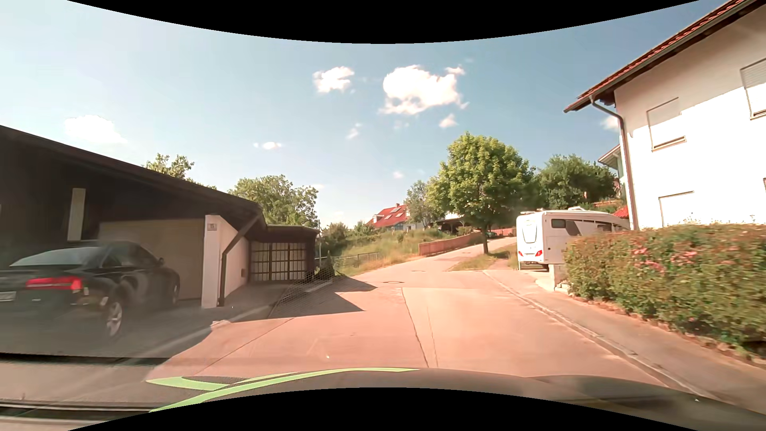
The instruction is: Follow the waypoints while adhering to traffic rules and regulations
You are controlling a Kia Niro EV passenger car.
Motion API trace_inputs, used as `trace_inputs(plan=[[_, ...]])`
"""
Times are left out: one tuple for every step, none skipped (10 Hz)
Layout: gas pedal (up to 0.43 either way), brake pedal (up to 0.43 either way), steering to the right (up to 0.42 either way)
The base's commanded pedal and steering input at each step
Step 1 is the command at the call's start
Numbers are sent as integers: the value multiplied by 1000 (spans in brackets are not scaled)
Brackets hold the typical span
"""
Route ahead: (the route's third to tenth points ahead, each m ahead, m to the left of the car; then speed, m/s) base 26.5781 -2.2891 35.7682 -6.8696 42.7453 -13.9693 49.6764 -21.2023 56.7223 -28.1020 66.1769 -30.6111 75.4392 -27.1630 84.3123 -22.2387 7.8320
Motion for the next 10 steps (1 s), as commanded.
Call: trace_inputs(plan=[[110, 0, 19], [110, 0, 20], [110, 0, 20], [110, 0, 20], [110, 0, 21], [110, 0, 24], [110, 0, 27], [110, 0, 29], [110, 0, 30], [110, 0, 35]])
